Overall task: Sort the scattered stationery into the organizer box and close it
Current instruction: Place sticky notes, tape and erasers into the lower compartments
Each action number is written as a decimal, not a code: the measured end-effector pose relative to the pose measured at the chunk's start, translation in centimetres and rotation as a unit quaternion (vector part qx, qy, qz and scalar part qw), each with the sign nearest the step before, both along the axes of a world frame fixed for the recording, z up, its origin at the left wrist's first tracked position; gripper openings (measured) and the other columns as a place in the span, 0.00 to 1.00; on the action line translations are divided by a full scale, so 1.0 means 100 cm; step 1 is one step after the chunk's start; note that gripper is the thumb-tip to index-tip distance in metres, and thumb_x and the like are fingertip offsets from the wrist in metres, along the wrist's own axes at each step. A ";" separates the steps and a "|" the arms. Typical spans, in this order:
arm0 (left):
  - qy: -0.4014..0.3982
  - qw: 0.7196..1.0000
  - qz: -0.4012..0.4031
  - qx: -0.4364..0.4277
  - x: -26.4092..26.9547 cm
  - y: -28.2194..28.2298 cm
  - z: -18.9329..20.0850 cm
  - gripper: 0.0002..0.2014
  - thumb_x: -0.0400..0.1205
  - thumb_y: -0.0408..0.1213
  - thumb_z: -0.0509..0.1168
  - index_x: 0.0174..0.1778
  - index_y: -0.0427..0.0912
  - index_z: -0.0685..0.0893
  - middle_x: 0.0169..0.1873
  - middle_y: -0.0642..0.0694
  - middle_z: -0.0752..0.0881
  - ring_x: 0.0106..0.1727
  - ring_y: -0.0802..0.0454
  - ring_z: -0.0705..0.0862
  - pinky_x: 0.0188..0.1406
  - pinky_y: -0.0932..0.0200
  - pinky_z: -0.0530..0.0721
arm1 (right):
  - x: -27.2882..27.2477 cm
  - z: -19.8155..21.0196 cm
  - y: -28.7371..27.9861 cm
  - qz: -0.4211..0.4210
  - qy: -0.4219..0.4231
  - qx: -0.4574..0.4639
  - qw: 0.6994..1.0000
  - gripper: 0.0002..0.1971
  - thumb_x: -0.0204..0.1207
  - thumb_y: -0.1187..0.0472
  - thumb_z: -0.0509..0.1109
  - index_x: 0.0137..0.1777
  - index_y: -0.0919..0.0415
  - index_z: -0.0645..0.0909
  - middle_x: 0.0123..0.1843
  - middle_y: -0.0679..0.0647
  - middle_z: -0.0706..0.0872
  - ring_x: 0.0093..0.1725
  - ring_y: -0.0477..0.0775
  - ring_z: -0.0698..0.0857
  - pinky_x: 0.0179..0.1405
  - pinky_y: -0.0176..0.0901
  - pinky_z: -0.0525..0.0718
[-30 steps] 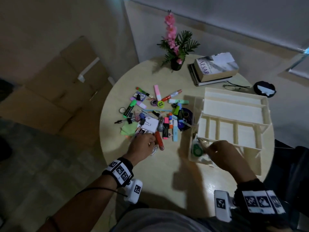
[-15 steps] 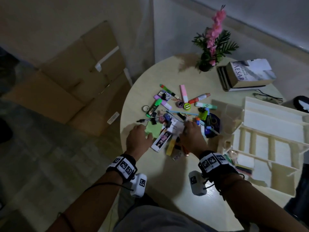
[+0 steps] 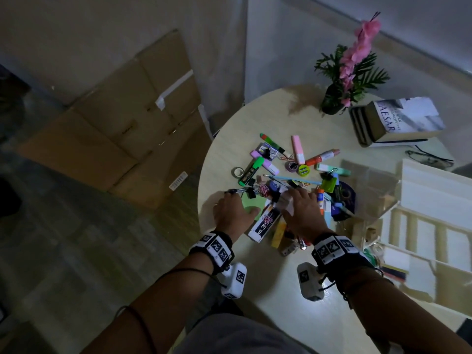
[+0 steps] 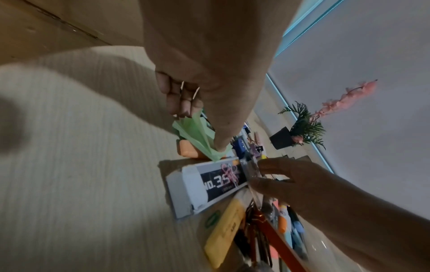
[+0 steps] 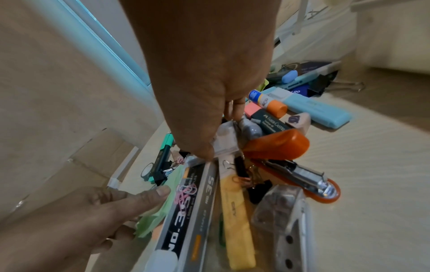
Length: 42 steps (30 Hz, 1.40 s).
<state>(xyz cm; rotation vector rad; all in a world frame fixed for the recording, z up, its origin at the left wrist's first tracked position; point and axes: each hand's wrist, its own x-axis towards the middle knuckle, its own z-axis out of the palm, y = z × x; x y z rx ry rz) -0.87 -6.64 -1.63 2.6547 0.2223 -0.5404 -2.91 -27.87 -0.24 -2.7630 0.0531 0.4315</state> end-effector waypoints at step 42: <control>0.085 0.842 -0.043 -0.532 -0.017 -0.047 0.065 0.11 0.86 0.31 0.71 0.63 0.41 0.92 0.54 0.43 0.95 0.44 0.59 0.88 0.38 0.65 0.84 | -0.076 0.088 -0.046 -0.253 -0.073 0.422 0.867 0.10 0.76 0.69 0.83 0.55 0.59 0.90 0.47 0.51 0.95 0.44 0.46 0.92 0.42 0.39 0.88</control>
